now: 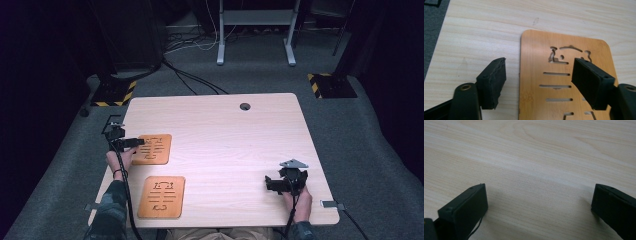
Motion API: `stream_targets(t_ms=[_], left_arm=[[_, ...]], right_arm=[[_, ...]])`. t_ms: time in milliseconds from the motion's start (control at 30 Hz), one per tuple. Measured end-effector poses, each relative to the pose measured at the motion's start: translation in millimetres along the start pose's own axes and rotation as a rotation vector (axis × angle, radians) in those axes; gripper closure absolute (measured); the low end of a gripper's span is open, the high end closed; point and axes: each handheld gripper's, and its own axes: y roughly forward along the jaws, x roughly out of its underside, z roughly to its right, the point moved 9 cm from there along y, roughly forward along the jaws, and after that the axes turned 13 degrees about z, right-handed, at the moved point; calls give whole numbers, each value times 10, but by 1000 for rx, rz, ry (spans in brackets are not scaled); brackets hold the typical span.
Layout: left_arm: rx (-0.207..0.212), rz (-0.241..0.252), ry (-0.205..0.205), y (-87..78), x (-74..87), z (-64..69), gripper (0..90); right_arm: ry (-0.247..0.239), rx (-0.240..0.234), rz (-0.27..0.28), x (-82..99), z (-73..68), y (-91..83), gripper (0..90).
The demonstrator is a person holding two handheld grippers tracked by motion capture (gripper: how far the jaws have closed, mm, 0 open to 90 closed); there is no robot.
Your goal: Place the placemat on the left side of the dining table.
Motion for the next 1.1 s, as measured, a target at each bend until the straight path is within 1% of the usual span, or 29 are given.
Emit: stream_targets(t_ms=[33, 67, 100, 133, 167, 200, 233, 267, 300, 333, 367, 400, 433, 467, 500, 533, 567, 600, 633, 767, 833, 867, 933, 967, 1033, 1100], left_arm=[[5, 3, 6, -13, -1, 22, 246], [7, 14, 30, -28, -3, 40, 212], [-7, 1, 58, -41, 21, 56, 193], [4, -1, 59, -43, 32, 68, 163], [26, -2, 42, -55, 45, 92, 148], [35, 1, 41, -62, 50, 100, 144], [33, 14, 53, -76, 56, 108, 136], [29, 8, 82, -92, 74, 109, 130], [31, 7, 92, -103, 94, 124, 119], [43, 0, 99, -117, 113, 137, 116], [59, 4, 93, -133, 123, 154, 109], [54, 17, 103, -160, 124, 160, 103], [47, 22, 128, -185, 134, 159, 104], [51, 24, 145, -208, 146, 168, 104], [58, 21, 152, -232, 160, 179, 101], [67, 18, 151, -264, 167, 188, 89], [74, 36, 148, -295, 161, 202, 80], [64, 45, 165, -331, 161, 205, 80], [64, 53, 186, -364, 163, 212, 78], [77, 71, 220, -502, 212, 259, 61], [76, 83, 240, -569, 240, 269, 54], [82, 89, 240, -607, 255, 276, 47], [82, 100, 250, -675, 291, 282, 42], [88, 97, 249, -714, 319, 289, 33], [93, 99, 263, -783, 377, 287, 26], [79, 108, 281, -847, 445, 266, 23]], right_arm=[[0, 0, 0, 0, 0, 0, 0], [0, 0, 0, 0, 0, 0, 0], [0, 0, 0, 0, 0, 0, 0], [1, 0, 0, 0, 0, 0, 0], [0, 0, 0, 0, 0, 0, 0], [1, 0, 0, -1, 0, 1, 0], [0, 0, 0, 0, 0, 0, 0], [0, 0, 0, 0, 0, 0, 0], [0, 0, 0, 0, 0, 0, 0], [0, 0, 0, 0, 0, 0, 0], [0, 0, 0, 0, 0, 0, 0], [0, 0, 0, 0, 0, 0, 0], [0, -1, 0, 0, 0, 1, 0], [0, 0, 0, 0, 0, 0, 0], [0, 0, 0, 0, 0, 0, 0], [1, 0, 0, -1, 0, 1, 0], [1, 0, 0, -1, 0, 1, 0], [1, 0, 0, -1, 0, 1, 0], [0, 1, 0, -1, 1, 1, 0], [0, 1, 0, -1, 1, 1, 0], [1, 0, 0, -1, 0, 1, 0], [1, 0, 0, -1, 0, 1, 0], [1, 0, 0, -1, 0, 1, 0], [1, 1, 0, -1, 1, 1, 0], [1, 0, 0, -1, 0, 1, 0], [1, 0, 0, -1, 0, 1, 0]])
